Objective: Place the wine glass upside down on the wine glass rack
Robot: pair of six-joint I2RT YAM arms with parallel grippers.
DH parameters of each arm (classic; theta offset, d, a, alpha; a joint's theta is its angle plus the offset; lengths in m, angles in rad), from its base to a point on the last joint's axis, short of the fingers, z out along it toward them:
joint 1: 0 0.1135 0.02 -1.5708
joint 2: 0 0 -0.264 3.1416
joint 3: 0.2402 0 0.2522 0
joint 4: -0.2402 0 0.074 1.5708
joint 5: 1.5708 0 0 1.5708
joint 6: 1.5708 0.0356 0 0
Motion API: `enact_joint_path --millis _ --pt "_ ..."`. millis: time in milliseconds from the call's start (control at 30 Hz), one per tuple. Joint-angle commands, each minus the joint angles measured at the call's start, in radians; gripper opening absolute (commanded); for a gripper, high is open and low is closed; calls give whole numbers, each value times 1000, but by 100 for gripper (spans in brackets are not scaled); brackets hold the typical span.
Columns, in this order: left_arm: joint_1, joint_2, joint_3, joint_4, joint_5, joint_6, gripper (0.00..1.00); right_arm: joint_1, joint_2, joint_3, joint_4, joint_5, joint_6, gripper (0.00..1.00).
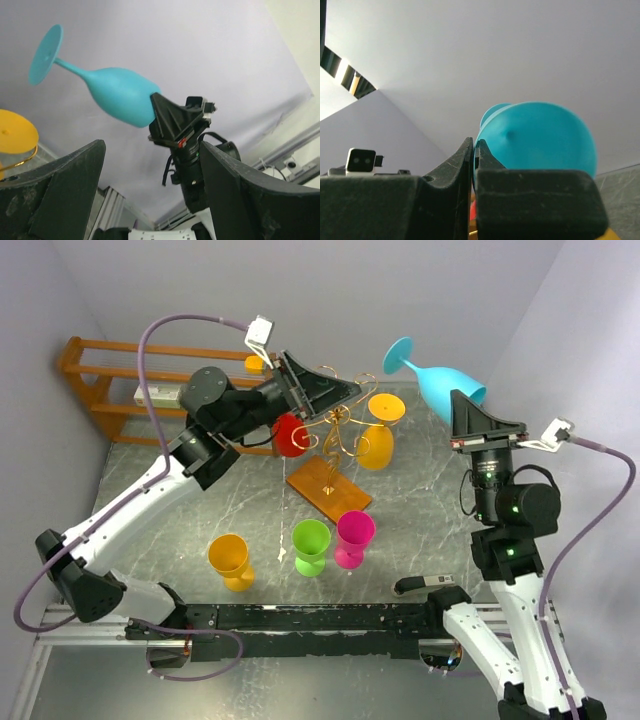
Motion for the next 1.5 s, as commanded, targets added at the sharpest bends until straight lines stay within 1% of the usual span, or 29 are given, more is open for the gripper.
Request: enact_joint_path --millis 0,100,167,267,433,600,700,733,800,833,933,1067,1200,1333,1467 --pt "-48 77 56 69 -147 -47 87 -6 27 -26 168 -82 8 0" --pt "-81 138 116 47 -199 -54 86 -5 25 -41 207 -98 9 0" --pt "-98 180 145 55 -213 -42 87 -6 23 -43 200 -111 2 0" --pt "-109 215 157 66 -248 -46 87 -6 18 -46 175 -138 4 0" --pt "-112 251 169 76 -330 -79 87 -6 -16 -95 218 -170 13 0" --pt "-111 294 217 73 -302 -98 84 -5 -33 -122 237 -215 37 0" --pt "-112 297 201 104 -312 -121 80 -5 -34 -138 257 -242 61 0" --pt "-113 297 201 110 -320 -124 77 -6 -36 -143 261 -249 67 0" --pt "-111 300 209 101 -339 -128 65 -6 -39 -148 263 -267 78 0" --pt "-112 301 210 98 -353 -130 62 -5 -42 -149 268 -282 84 0" --pt "-112 292 198 118 -394 -138 54 -6 -51 -150 266 -330 105 0" --pt "-111 287 197 139 -436 -131 50 -6 -70 -141 227 -391 117 0" --pt "-112 300 213 165 -419 -135 49 -5 -88 -159 226 -448 155 0" --pt "-113 317 210 212 -385 -155 47 -5 -93 -179 220 -457 183 0" --pt "-111 325 218 230 -359 -156 40 -5 -82 -182 231 -497 201 0"
